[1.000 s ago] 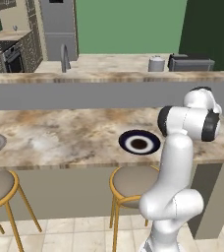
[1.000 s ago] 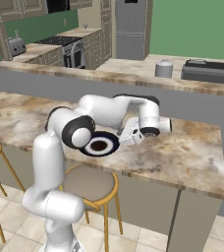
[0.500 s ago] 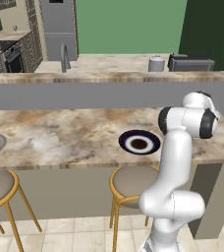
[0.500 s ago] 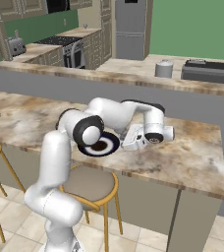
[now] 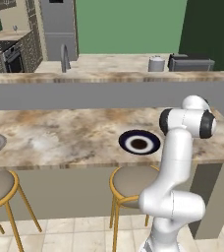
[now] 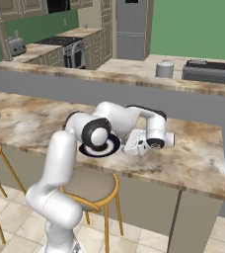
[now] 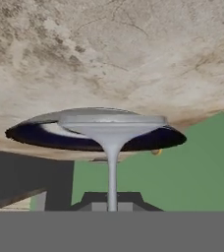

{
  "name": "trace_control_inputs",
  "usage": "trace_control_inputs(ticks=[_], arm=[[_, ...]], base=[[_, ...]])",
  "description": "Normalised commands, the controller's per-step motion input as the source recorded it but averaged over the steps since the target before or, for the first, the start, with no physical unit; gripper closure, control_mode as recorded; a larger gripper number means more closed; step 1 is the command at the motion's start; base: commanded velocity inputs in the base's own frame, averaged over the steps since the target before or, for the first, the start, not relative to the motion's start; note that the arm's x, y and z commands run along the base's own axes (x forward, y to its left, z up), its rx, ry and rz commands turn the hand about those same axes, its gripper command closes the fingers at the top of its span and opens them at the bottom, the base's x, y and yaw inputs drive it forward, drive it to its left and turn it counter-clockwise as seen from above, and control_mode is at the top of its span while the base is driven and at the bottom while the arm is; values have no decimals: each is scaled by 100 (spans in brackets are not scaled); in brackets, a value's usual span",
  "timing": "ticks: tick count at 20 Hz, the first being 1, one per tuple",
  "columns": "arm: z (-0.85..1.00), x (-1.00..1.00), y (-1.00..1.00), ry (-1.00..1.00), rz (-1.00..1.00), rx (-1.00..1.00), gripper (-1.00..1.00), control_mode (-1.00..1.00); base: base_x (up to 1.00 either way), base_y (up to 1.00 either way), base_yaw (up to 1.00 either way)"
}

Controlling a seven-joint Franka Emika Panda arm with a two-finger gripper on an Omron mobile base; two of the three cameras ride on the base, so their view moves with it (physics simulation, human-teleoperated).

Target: Retrieve the wine glasses from the counter and place one next to each plate.

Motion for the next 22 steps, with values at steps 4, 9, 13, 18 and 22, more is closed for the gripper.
trace_control_inputs(ticks=[4, 9, 13, 18, 22], arm=[[-34, 14, 0, 0, 0, 3, 100, -100], [-37, 12, 0, 0, 0, 3, 100, -100], [-35, 10, -4, 0, 0, 4, 100, -100], [-37, 10, -9, 0, 0, 5, 100, -100], [-39, 3, -8, 0, 0, 6, -100, -100]], base=[[0, 0, 0], [0, 0, 0], [0, 0, 0], [0, 0, 0], [0, 0, 0]])
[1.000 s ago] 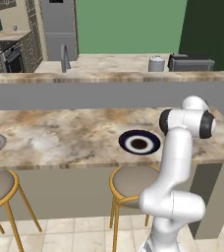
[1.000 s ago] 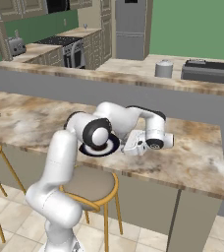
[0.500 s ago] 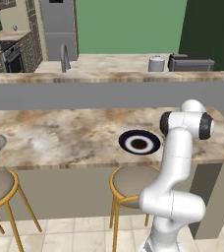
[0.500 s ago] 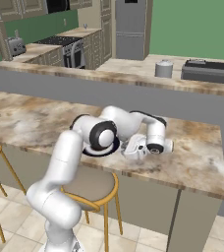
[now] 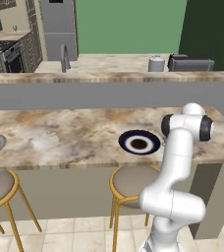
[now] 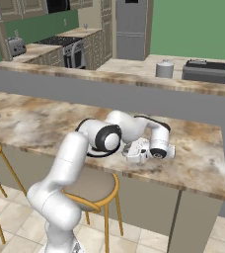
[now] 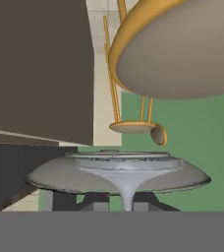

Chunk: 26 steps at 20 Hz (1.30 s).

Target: Retrieve the wine glasses from the counter and place one next to each plate.

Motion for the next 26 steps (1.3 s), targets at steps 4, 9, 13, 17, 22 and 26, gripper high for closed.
trace_control_inputs(ticks=[4, 9, 13, 17, 22, 26], arm=[[-25, 0, -6, 0, 0, 5, -100, -100], [0, 0, -1, 0, 0, 0, -100, -100], [8, -3, -15, -1, 0, 0, -100, -100], [14, -6, -37, -1, -3, 0, -100, -100], [19, -11, -60, 0, -12, 0, -100, -100], [34, -34, -54, -3, -25, 0, -100, -100]], base=[[0, 0, 0], [0, 0, 0], [0, 0, 0], [0, 0, 0], [0, 0, 0], [0, 0, 0]])
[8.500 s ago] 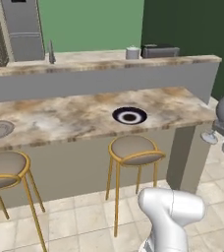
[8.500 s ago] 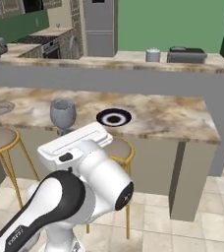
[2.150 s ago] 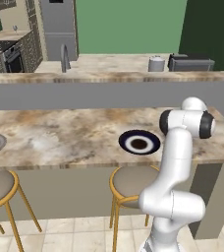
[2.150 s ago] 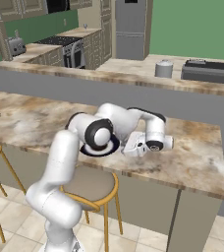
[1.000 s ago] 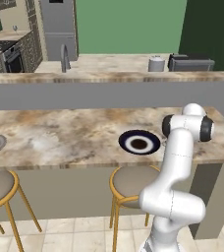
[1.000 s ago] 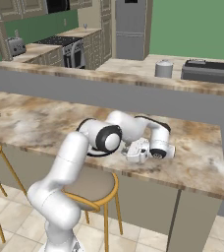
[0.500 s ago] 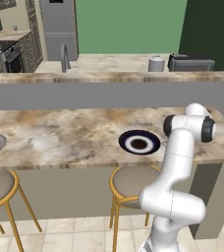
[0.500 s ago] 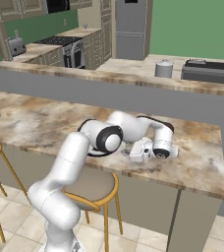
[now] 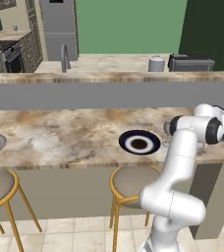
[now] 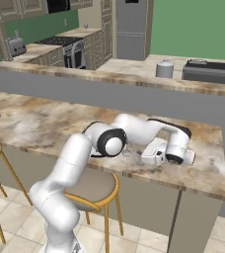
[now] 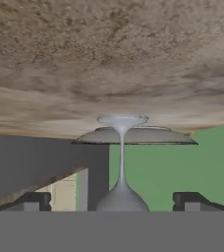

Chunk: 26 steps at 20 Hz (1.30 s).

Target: Retrieve the wine glasses from the counter and place one next to each plate.

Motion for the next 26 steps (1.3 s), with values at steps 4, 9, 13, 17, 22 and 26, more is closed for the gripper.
trace_control_inputs(ticks=[4, 9, 13, 17, 22, 26], arm=[[57, -72, -16, -22, -22, 0, -100, -100], [95, -78, 4, -27, -9, 0, -100, -100], [94, -94, 15, -29, -4, 0, -100, -100], [71, -79, 56, -30, -3, 0, -100, -100], [46, -61, 87, -18, -4, -1, -100, -100], [48, -30, 85, -11, 0, -1, -100, -100]], base=[[0, 0, 0], [0, 0, 0], [0, 0, 0], [0, 0, 0], [0, 0, 0], [0, 0, 0]])
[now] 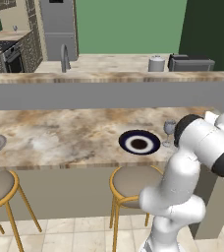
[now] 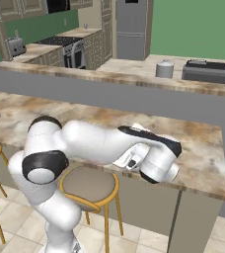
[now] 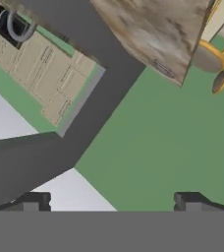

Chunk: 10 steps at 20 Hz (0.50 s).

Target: Retrieve the wine glasses from the counter and place one next to each plate.

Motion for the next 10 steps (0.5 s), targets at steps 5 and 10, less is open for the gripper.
trace_control_inputs(ticks=[5, 10], arm=[[53, -23, 38, -9, 8, -1, -100, -100], [44, -16, 25, -3, 10, -1, -100, -100]], base=[[0, 0, 0], [0, 0, 0]])
